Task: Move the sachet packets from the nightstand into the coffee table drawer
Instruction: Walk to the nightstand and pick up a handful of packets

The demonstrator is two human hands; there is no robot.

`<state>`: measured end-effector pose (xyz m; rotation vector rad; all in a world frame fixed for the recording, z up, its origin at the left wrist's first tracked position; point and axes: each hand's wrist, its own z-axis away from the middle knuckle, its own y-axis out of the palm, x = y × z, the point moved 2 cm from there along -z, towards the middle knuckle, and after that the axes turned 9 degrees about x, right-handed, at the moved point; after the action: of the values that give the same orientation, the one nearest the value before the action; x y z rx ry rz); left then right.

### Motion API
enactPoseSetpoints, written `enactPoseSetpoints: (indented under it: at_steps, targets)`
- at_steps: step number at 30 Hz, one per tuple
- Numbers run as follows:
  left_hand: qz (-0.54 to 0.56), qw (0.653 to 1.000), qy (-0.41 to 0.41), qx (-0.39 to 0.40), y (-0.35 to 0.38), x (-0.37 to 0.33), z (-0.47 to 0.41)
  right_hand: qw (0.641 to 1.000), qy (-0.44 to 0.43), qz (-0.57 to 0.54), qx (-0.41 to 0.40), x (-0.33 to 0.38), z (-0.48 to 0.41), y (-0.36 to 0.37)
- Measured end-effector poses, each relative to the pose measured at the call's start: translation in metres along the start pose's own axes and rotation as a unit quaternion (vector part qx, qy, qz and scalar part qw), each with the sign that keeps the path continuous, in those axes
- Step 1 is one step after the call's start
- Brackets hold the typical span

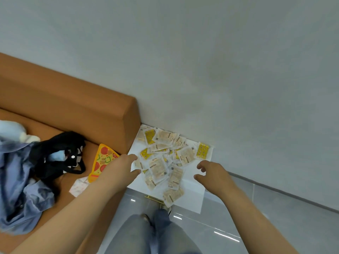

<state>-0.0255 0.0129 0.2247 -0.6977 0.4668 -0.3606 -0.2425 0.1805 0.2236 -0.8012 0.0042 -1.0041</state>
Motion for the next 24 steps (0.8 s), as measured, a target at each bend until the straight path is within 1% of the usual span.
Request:
enactPoseSetpoints:
  at_steps: [3, 10, 15, 20, 24]
  targets:
    - [-0.024, 1.000, 0.003, 0.009, -0.003, 0.001, -0.029, 1.000, 0.006, 0.004, 0.004, -0.001, -0.026, -0.005]
    - [-0.089, 0.994, 0.026, 0.060, 0.006, 0.010, -0.116, 1.000, 0.024, 0.008, 0.017, -0.006, -0.086, 0.005]
    - [-0.132, 0.986, 0.038, 0.091, 0.027, 0.020, -0.178, 0.999, 0.042, -0.012, 0.022, -0.006, -0.129, 0.023]
    - [-0.166, 0.979, 0.049, 0.104, 0.050, 0.028, -0.228, 0.997, 0.066, -0.029, 0.011, -0.012, -0.171, 0.037]
    - [-0.153, 0.981, 0.053, 0.106, 0.069, 0.031, -0.265, 0.996, 0.081, -0.042, 0.006, -0.022, -0.204, 0.049]
